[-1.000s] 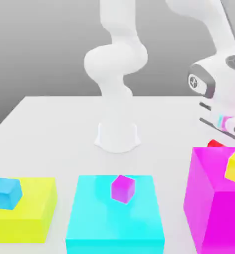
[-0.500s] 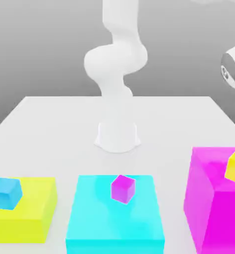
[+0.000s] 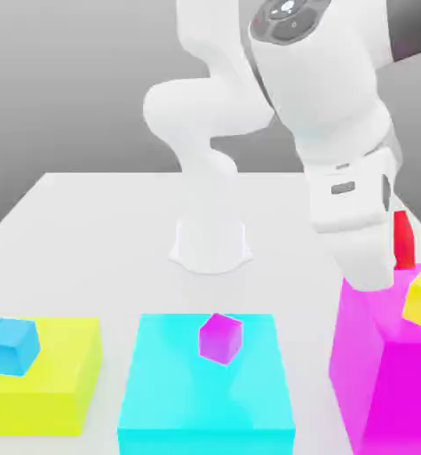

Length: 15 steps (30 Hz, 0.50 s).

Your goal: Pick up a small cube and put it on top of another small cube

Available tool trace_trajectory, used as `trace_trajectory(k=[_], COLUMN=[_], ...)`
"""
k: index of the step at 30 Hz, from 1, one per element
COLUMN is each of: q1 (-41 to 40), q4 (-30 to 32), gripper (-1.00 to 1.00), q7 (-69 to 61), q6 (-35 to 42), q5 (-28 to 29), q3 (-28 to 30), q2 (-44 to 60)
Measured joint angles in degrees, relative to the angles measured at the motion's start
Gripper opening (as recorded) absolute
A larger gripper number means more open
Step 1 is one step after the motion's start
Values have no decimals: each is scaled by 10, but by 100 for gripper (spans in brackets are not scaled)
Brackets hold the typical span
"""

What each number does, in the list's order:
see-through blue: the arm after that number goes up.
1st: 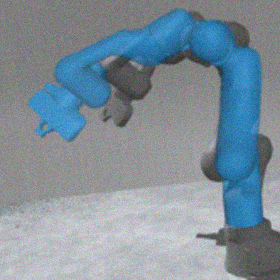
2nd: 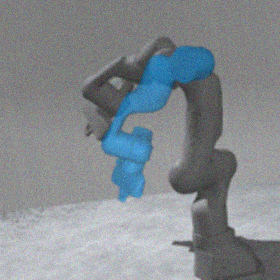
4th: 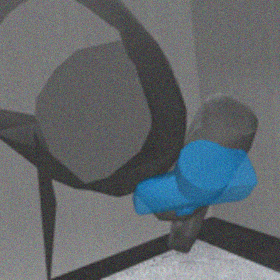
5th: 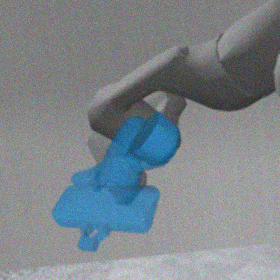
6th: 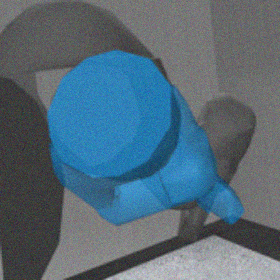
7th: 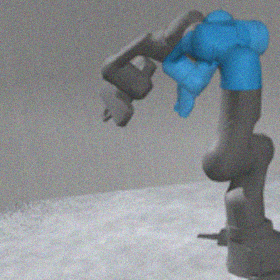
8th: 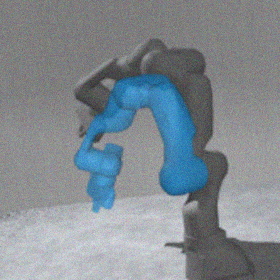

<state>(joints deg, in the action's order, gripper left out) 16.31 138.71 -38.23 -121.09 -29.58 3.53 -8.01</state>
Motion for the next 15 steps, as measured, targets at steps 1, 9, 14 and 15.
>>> trace_trajectory(k=[1, 9, 14, 15], q1=[-6, -41, -67, -68], q4=[14, 132, 192, 197], gripper=[-100, -100, -100, -100], q7=[-26, -231, -347, -357], q6=[-12, -118, -185, -204], q5=[23, 210, 318, 324], q3=[0, 18, 34, 37], q2=[-7, -68, -97, -86])
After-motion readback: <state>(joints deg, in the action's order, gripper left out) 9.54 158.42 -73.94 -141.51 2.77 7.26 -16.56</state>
